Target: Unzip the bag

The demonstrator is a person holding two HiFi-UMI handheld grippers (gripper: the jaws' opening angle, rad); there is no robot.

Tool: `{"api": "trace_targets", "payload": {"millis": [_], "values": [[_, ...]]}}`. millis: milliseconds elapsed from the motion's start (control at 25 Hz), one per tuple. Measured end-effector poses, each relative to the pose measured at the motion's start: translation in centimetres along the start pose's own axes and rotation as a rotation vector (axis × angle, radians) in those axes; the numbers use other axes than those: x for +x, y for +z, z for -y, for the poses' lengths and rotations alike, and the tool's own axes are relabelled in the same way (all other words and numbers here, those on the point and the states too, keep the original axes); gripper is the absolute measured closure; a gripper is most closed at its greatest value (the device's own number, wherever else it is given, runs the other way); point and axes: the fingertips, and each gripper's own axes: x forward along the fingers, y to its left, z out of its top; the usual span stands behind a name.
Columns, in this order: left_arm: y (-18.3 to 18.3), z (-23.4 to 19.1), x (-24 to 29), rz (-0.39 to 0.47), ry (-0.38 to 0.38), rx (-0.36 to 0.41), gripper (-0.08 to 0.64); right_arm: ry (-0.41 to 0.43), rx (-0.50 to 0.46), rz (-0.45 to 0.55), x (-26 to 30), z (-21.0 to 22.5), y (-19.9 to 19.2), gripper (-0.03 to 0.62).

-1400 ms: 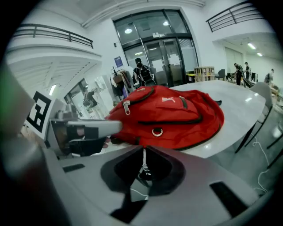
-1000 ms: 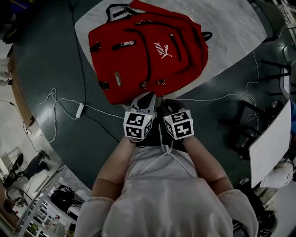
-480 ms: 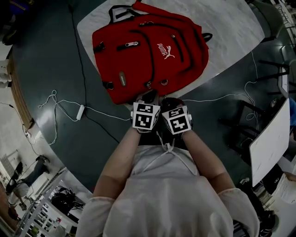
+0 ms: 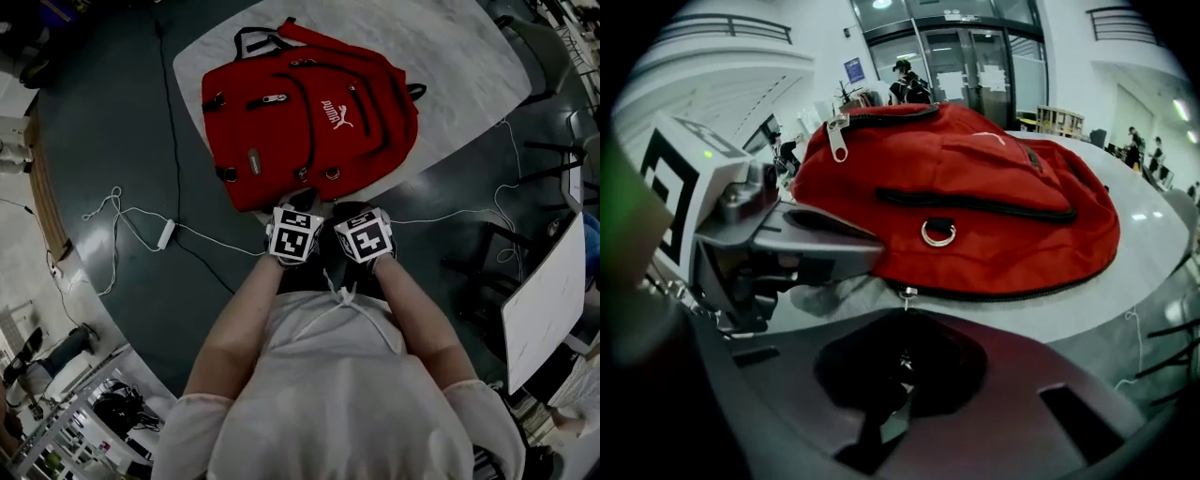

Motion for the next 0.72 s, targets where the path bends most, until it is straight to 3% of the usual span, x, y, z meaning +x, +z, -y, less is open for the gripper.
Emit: {"api": "trace_targets", "payload": {"millis": [160, 360, 720], "values": [[-0.3, 0.0, -0.3, -0.013, 0.022, -0.047, 0.540, 0.005, -0.074, -0.031, -0.4, 0.7, -0.3, 0.565], [0.0, -0.1, 0.3, 0.004, 0.094, -0.035, 0.540, 0.052, -0.172, -0.029, -0.5, 1.1, 0.3, 0.565], [-0.4, -0.6, 0.2, 0.013, 0.219, -0.097, 0.540, 0.117, -0.219, -0.074, -1.1, 4.3, -0.7, 0.565]]}}
